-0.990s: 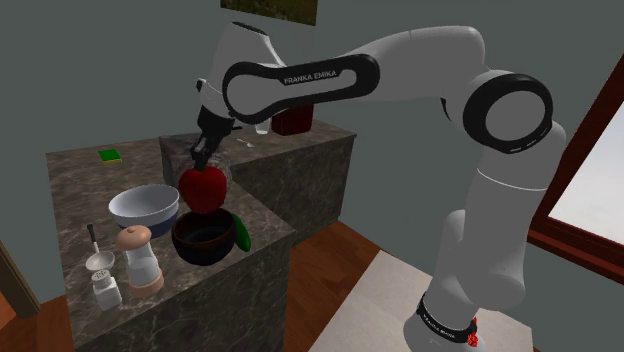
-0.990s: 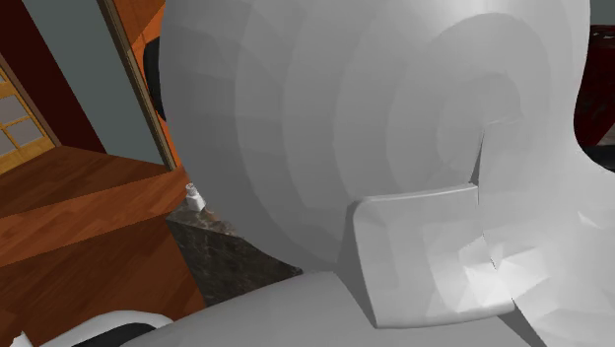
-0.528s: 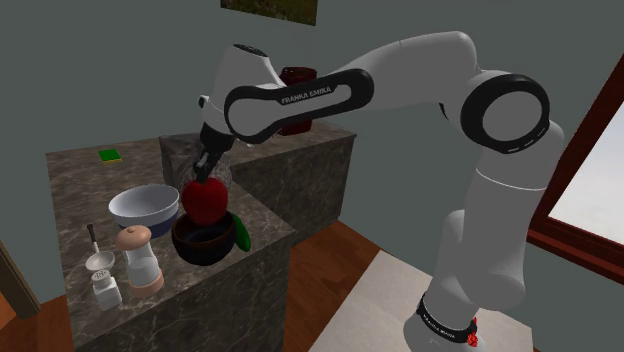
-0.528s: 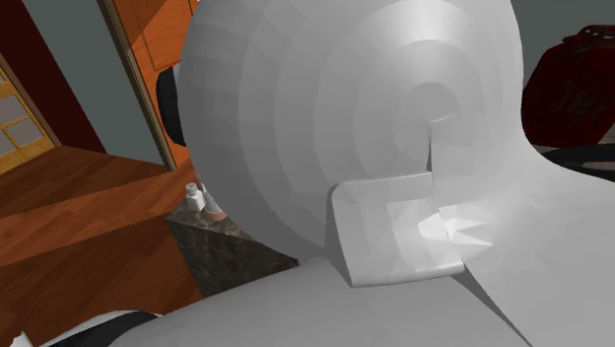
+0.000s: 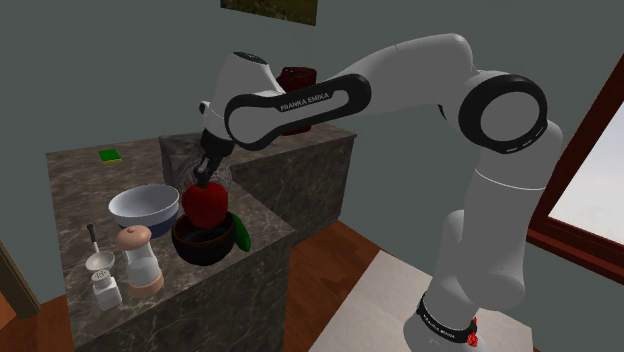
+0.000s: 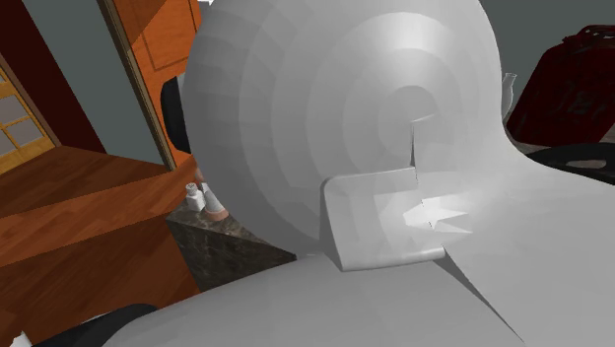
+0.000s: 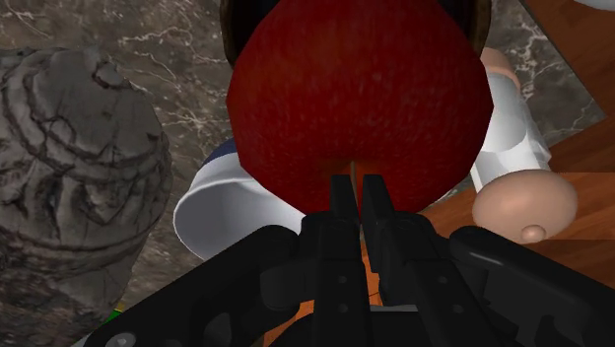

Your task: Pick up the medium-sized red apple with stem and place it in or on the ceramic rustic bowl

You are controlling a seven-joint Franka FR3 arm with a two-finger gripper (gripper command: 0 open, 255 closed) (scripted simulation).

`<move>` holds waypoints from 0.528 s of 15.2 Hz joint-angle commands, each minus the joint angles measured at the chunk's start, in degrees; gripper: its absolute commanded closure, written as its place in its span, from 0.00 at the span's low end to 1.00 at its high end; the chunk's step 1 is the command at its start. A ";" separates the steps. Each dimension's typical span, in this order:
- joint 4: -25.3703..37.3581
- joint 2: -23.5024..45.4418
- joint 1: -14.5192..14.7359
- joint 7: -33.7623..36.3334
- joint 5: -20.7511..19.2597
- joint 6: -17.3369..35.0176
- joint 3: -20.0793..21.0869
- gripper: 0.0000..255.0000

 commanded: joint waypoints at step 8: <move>0.15 -1.30 -0.03 0.00 0.00 -1.43 -0.02 0.00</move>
